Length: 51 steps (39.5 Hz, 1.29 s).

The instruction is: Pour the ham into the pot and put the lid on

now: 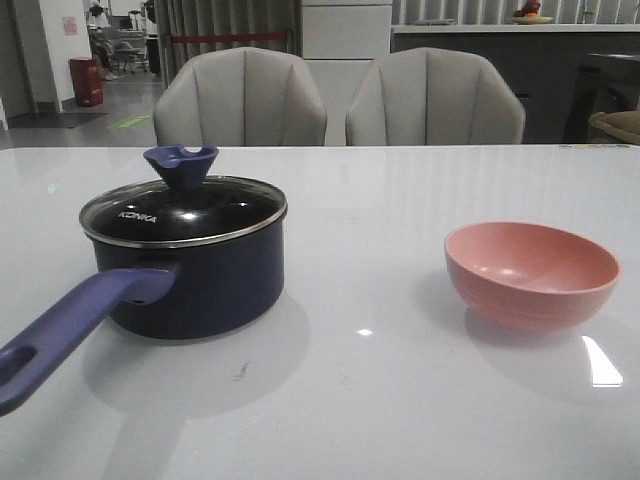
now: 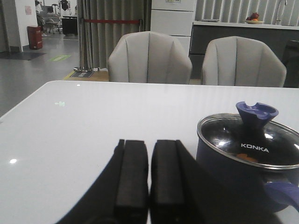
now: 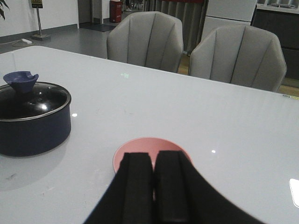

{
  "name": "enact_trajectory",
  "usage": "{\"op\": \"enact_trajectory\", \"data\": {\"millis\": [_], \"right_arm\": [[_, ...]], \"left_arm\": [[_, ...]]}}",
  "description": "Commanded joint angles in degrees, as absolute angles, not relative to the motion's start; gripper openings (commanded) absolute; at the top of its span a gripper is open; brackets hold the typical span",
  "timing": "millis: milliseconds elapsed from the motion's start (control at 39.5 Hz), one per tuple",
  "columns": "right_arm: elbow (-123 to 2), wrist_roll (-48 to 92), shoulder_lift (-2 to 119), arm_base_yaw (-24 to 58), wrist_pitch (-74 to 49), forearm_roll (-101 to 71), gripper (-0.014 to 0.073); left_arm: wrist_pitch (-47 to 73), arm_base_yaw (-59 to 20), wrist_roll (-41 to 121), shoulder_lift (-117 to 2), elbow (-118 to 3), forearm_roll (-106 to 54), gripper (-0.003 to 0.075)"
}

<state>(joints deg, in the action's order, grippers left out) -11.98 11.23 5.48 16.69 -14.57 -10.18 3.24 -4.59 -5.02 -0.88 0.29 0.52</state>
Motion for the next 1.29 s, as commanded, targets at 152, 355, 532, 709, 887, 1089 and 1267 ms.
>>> {"op": "enact_trajectory", "data": {"millis": [152, 355, 532, 709, 887, 1089, 1267], "right_arm": [[-13.53, 11.71, 6.10, 16.84, -10.14, -10.11, 0.0155], [-13.53, 11.71, 6.10, 16.84, -10.08, -10.11, 0.0155], [-11.49, 11.07, 6.03, 15.10, -9.64, -3.91, 0.0155], [-7.51, 5.13, 4.74, 7.48, -6.37, 0.00, 0.0155], [-2.79, 2.67, -0.32, 3.53, -5.18, 0.62, 0.0155], [1.37, 2.67, -1.74, 2.70, -1.39, 0.62, 0.0155], [1.24, 2.67, -1.74, 2.76, -1.08, 0.56, 0.0155]], "left_arm": [[-1.08, -4.57, -5.15, -1.69, 1.47, 0.00, 0.0113], [-1.08, -4.57, -5.15, -1.69, 1.47, 0.00, 0.0113], [-1.08, -4.57, -5.15, -1.69, 1.47, 0.00, 0.0113], [-1.08, -4.57, -5.15, -1.69, 1.47, 0.00, 0.0113], [-1.08, -4.57, -5.15, -1.69, 1.47, 0.00, 0.0113], [-1.08, -4.57, -5.15, -1.69, 1.47, 0.00, 0.0113], [-1.08, -4.57, -5.15, -1.69, 1.47, 0.00, 0.0113]]}}
